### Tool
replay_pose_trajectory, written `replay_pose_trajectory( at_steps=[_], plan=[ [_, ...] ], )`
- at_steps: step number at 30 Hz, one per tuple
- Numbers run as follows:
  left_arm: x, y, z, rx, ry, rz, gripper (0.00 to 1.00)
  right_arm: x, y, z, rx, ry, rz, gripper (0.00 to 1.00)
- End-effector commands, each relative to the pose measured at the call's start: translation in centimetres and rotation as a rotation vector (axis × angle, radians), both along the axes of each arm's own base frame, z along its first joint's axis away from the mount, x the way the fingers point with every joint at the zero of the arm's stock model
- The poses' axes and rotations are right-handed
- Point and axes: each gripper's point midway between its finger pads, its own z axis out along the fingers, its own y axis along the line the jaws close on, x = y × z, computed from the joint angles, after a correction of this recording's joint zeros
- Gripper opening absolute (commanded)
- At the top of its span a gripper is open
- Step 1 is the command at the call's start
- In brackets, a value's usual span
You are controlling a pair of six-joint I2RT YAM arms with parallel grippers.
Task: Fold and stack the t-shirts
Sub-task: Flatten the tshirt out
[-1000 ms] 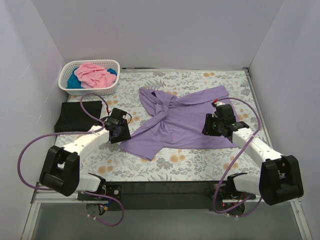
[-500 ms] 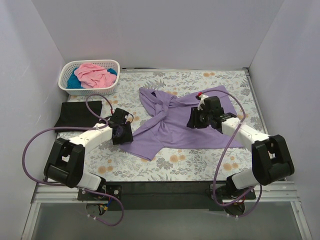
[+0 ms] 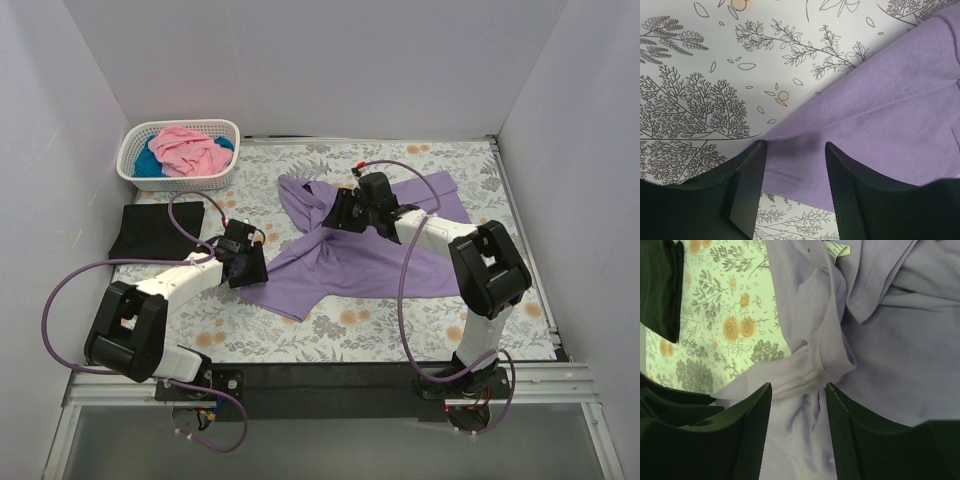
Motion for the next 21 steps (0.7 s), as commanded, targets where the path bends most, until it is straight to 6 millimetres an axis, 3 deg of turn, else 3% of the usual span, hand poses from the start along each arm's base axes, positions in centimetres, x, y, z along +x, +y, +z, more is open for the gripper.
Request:
replay_pose_trajectory(
  at_steps=[1,7,11,12,15,18,19,21],
  plan=[
    [0.9,-0.3,1.3,-0.016,-0.069,-0.016,0.48,2.0,1.8,0.9,0.047,-0.002,-0.117,0.55],
    [1.0,-0.3,1.4,-0.017,-0.074,-0.012,0.47,2.2,3.2,-0.9,0.01,0.027,-0.138,0.5],
    [0.8,-0.4,1.4,-0.021,-0.063,-0.018,0.47,2.7,4.4,-0.7,0.002,0.001,-0.102,0.18],
    [0.8,-0.4,1.4,-0.022,-0.062,-0.018,0.47,2.8,4.6,-0.6,0.001,-0.006,-0.096,0.03],
    [0.8,-0.4,1.5,-0.022,-0.064,-0.015,0.47,3.3,5.6,0.4,0.012,-0.04,-0.057,0.01],
    [0.8,-0.4,1.5,-0.022,-0.064,-0.013,0.47,3.1,8.1,1.5,0.031,-0.086,0.051,0.01],
    [0.8,-0.4,1.4,-0.022,-0.063,-0.012,0.47,3.3,9.8,3.4,0.063,-0.127,0.087,0.01],
    [0.8,-0.4,1.4,-0.023,-0.061,-0.009,0.47,3.0,12.0,3.5,0.083,-0.143,0.168,0.01]
  ],
)
